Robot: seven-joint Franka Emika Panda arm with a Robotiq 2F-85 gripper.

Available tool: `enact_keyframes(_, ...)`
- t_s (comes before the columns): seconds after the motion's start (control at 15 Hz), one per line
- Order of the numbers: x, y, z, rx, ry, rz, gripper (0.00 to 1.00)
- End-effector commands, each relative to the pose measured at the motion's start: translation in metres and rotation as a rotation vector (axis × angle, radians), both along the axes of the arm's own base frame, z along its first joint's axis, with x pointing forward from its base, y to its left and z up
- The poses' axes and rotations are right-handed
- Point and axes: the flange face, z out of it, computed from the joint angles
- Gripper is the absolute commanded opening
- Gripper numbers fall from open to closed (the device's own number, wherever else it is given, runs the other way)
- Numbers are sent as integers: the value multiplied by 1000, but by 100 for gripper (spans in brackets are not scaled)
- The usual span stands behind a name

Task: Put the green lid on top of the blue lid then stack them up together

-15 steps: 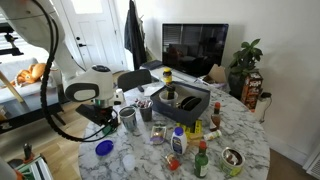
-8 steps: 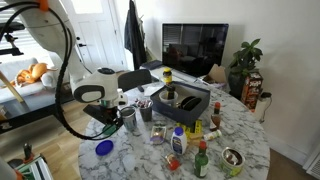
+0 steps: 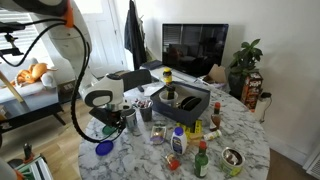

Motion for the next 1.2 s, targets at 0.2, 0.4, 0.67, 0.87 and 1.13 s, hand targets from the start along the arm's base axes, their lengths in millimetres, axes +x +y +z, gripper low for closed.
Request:
enact_keyframes(0.2,4,0,-10,-8,18,-12,90)
enact_keyframes(0.4,3,-2,-6,-22,9,-22,100)
enact_keyframes(0.67,-2,-11,11,-20,-21,-53,100)
enact_keyframes(0.87,-13,-21,23,-14,-57,-65,100)
enact_keyframes(1.13,-28,-15,32,53,-92,-12,100)
